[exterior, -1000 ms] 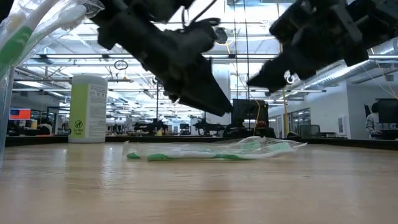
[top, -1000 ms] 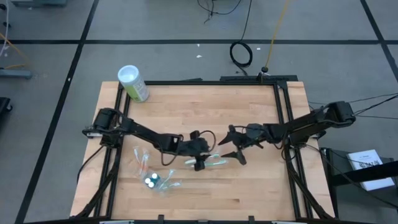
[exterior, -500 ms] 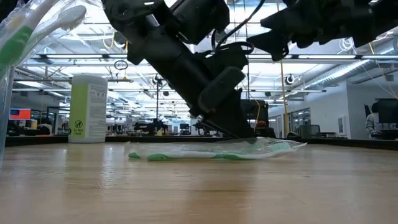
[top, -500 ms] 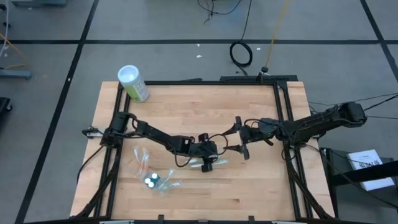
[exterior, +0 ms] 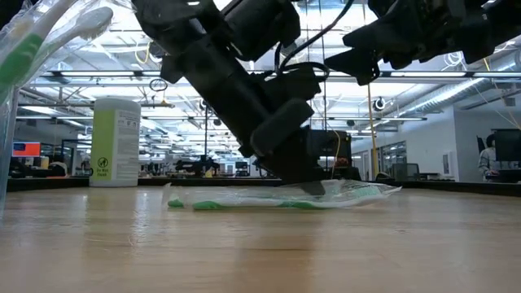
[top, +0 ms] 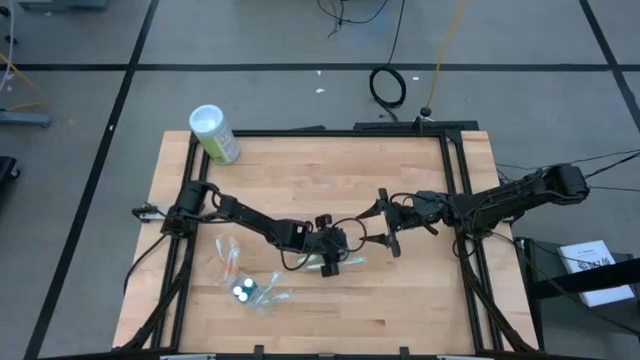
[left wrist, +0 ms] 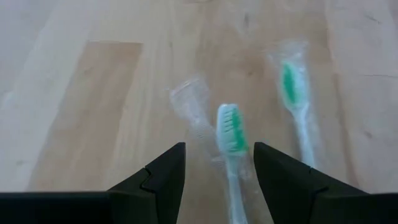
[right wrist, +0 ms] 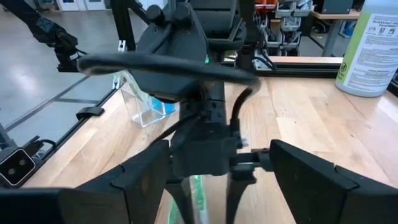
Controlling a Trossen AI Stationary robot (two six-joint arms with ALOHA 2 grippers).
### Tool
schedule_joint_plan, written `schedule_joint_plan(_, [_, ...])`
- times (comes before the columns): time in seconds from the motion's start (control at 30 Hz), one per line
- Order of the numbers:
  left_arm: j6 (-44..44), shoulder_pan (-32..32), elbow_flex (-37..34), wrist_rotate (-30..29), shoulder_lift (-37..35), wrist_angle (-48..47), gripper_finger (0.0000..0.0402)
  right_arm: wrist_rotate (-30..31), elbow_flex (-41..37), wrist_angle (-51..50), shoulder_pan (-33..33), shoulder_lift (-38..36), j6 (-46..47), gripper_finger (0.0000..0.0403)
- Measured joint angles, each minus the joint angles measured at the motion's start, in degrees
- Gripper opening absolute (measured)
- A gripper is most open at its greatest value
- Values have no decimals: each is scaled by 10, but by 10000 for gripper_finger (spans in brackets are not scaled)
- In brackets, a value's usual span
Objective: Pick & Place toothbrushing station
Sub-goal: Put the green toothbrush into the transparent organizer
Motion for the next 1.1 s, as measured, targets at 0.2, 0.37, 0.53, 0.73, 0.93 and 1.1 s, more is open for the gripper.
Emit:
schedule_joint_plan(0.2, [0, 1, 0, -12, 12, 13, 191, 0, 0, 0, 0, 0, 0, 270])
schedule_joint_plan(0.37, [-3, 1, 1, -19, 29, 33, 191, 0, 0, -3, 0, 0, 0, 270])
schedule_joint_plan(0.53, [-17, 0, 1, -27, 30, 33, 190, 1, 0, -5, 0, 0, 0, 270])
schedule_joint_plan(0.73, [-31, 1, 1, -20, 30, 31, 129, 2, 0, -5, 0, 0, 0, 270])
schedule_joint_plan(0.93, [-28, 2, 0, -23, 32, 55, 20, 2, 0, -6, 0, 0, 0, 270])
schedule_joint_plan(1.1, [8, 2, -2, -27, -6, 51, 22, 2, 0, -11, 0, 0, 0, 270])
